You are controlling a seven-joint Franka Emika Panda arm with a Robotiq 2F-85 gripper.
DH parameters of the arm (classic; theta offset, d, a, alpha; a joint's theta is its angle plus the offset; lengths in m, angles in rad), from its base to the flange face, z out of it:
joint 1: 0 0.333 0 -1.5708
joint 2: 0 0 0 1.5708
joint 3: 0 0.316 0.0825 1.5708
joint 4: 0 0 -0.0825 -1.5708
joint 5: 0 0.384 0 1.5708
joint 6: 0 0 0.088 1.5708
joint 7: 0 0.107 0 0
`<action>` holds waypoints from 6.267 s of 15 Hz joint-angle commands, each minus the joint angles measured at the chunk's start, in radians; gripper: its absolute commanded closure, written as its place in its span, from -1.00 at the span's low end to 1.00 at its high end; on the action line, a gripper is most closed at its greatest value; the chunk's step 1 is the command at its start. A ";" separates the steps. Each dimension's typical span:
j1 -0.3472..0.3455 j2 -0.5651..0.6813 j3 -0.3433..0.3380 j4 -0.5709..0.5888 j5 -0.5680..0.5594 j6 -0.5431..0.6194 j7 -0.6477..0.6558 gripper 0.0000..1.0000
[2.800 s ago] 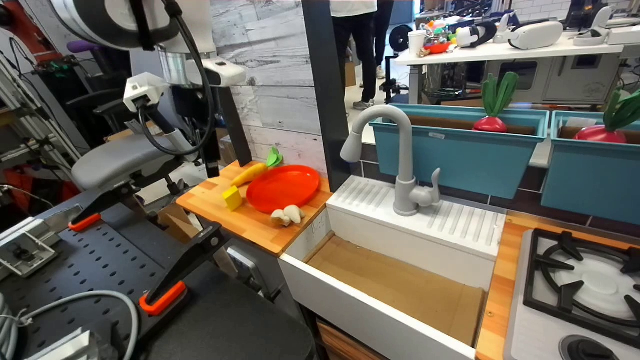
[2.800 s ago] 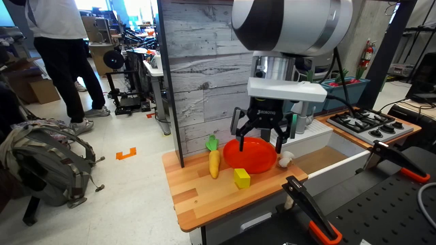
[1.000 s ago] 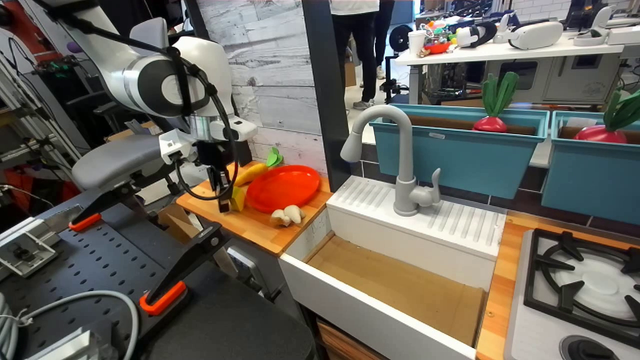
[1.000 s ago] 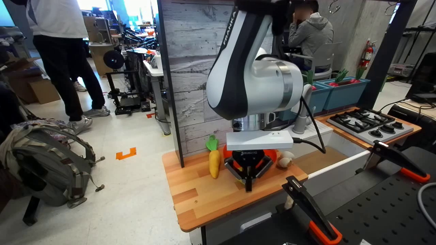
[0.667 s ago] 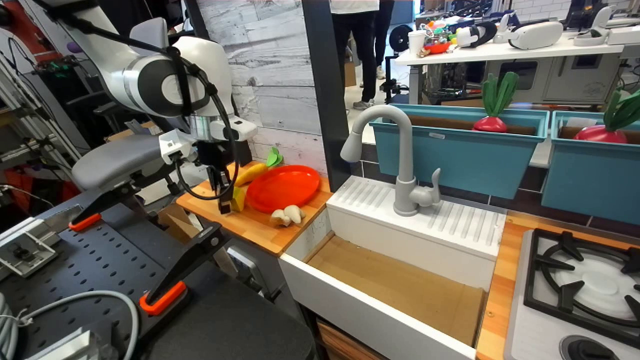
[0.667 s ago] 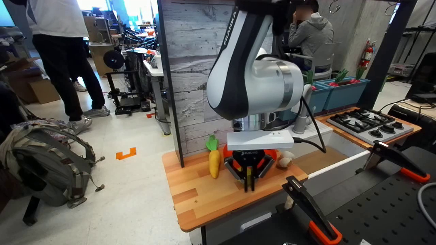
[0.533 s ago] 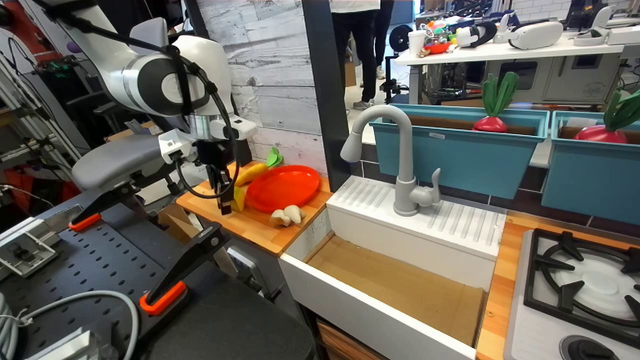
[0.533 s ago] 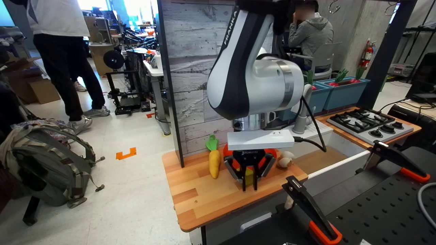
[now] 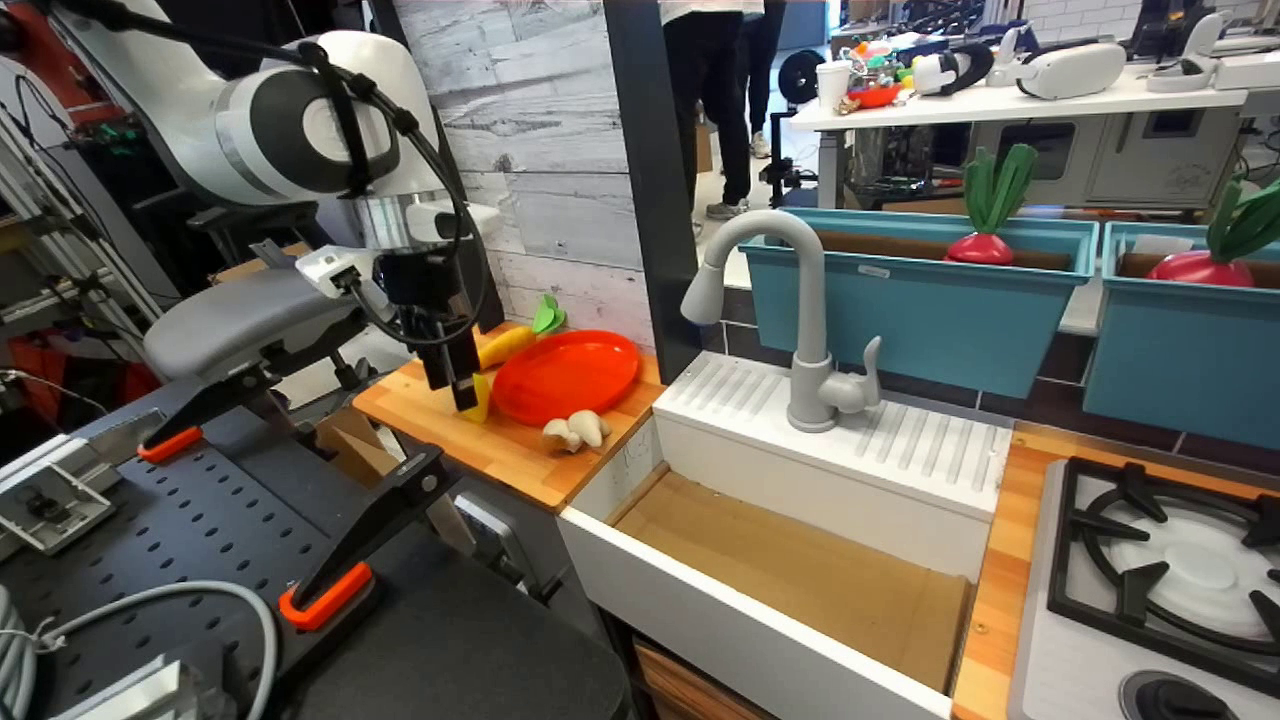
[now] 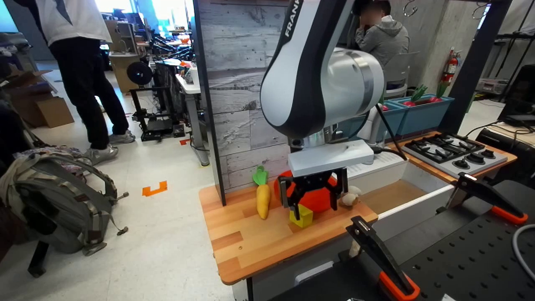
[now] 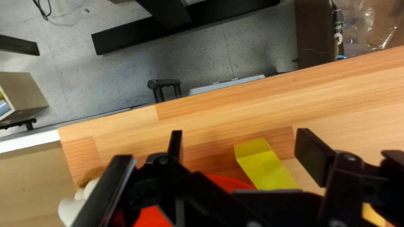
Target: Pick the yellow block and put it on the plate
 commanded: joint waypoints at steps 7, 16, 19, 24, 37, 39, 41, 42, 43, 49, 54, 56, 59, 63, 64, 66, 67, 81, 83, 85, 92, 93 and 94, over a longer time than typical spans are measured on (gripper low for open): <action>0.100 -0.023 -0.087 -0.033 -0.122 0.068 0.089 -1.00; 0.089 0.005 -0.066 -0.023 -0.114 0.115 0.076 -1.00; 0.087 0.020 -0.058 -0.020 -0.104 0.152 0.068 -1.00; 0.087 0.043 -0.051 -0.016 -0.093 0.174 0.060 -1.00; 0.073 0.051 -0.026 0.002 -0.077 0.174 0.052 -1.00; 0.069 0.055 -0.026 0.010 -0.074 0.179 0.054 -1.00; 0.069 0.062 -0.028 0.021 -0.075 0.177 0.057 -1.00; 0.069 0.067 -0.028 0.025 -0.075 0.187 0.058 -0.50; 0.070 0.070 -0.029 0.026 -0.076 0.192 0.059 -0.47; 0.071 0.086 -0.032 0.039 -0.073 0.193 0.057 0.46; 0.075 0.090 -0.035 0.048 -0.073 0.184 0.060 0.84; 0.073 0.084 -0.031 0.044 -0.072 0.182 0.057 0.84; 0.068 0.056 -0.020 0.019 -0.063 0.185 0.055 0.84; 0.050 -0.017 0.009 -0.042 -0.045 0.189 0.036 0.84; 0.040 -0.041 0.019 -0.058 -0.038 0.195 0.030 0.84; 0.015 -0.081 0.040 -0.077 -0.013 0.198 0.022 0.84; 0.000 -0.101 0.049 -0.084 -0.001 0.198 0.016 0.84; -0.208 -0.071 0.088 0.042 0.091 0.112 -0.075 0.84; -0.205 -0.040 0.078 0.073 0.087 0.095 -0.062 0.84; -0.197 -0.006 0.067 0.110 0.082 0.079 -0.052 0.84; -0.146 0.120 0.010 0.221 0.056 0.040 0.006 0.84; -0.139 0.135 0.002 0.234 0.054 0.040 0.013 0.84; -0.133 0.149 -0.004 0.246 0.055 0.043 0.018 0.84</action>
